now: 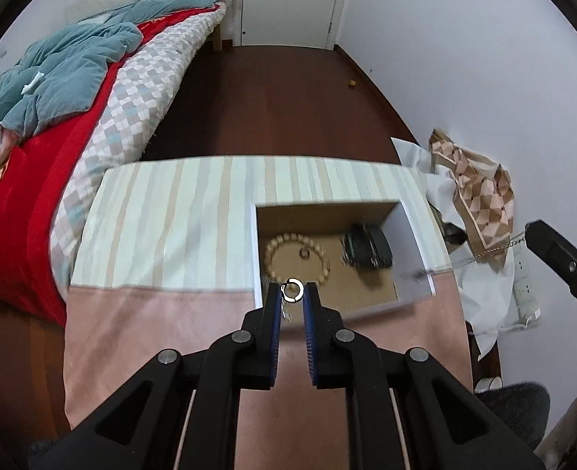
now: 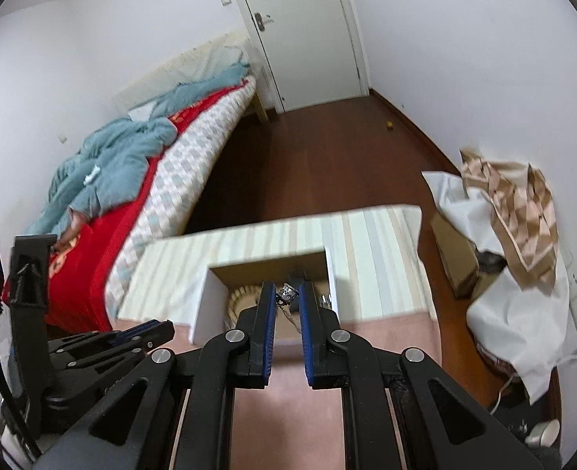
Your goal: Organize jewelry
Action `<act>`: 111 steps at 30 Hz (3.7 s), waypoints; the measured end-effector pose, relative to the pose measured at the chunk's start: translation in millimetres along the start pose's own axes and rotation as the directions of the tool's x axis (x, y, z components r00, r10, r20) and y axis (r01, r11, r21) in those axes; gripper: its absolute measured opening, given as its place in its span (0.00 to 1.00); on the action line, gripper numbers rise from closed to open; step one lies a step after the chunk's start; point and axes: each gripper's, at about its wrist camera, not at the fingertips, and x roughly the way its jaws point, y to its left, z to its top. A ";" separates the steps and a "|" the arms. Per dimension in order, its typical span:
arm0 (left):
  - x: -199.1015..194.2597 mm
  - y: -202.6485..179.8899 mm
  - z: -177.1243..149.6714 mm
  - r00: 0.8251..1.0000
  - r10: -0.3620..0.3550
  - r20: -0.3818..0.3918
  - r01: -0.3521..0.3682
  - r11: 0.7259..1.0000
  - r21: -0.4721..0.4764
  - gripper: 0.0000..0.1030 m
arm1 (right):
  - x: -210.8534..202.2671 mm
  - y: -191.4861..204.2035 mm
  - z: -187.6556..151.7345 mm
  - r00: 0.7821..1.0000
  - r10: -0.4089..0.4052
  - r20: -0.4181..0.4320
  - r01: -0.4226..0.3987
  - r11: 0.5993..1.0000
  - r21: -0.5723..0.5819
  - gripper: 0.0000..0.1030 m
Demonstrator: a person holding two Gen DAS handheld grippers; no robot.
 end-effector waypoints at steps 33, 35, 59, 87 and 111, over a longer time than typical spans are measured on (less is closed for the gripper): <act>33.1 21.0 27.1 0.979 0.196 -0.052 -0.198 0.979 -0.047 0.90 | 94.4 -28.5 5.2 0.956 -0.064 -0.287 0.062 0.998 -0.016 0.75; 28.8 20.6 20.3 0.976 0.213 -0.052 -0.215 0.976 -0.042 0.92 | 89.3 -27.8 4.2 0.955 -0.102 -0.279 0.094 0.995 -0.041 0.85; -112.3 -12.1 -34.1 0.966 0.236 0.103 -0.229 0.970 -0.077 0.97 | -10.4 6.2 -6.6 0.952 -0.249 -0.180 0.228 0.965 -0.134 0.99; -235.6 -34.4 -79.4 0.952 0.200 0.231 -0.182 0.978 -0.099 1.00 | -207.3 56.1 -14.0 0.974 -0.224 0.028 0.226 0.962 -0.153 1.00; -177.0 -30.8 -31.3 0.966 0.226 0.127 -0.217 0.973 -0.078 1.00 | -128.5 36.6 23.7 0.957 -0.284 -0.054 0.275 0.952 -0.133 1.00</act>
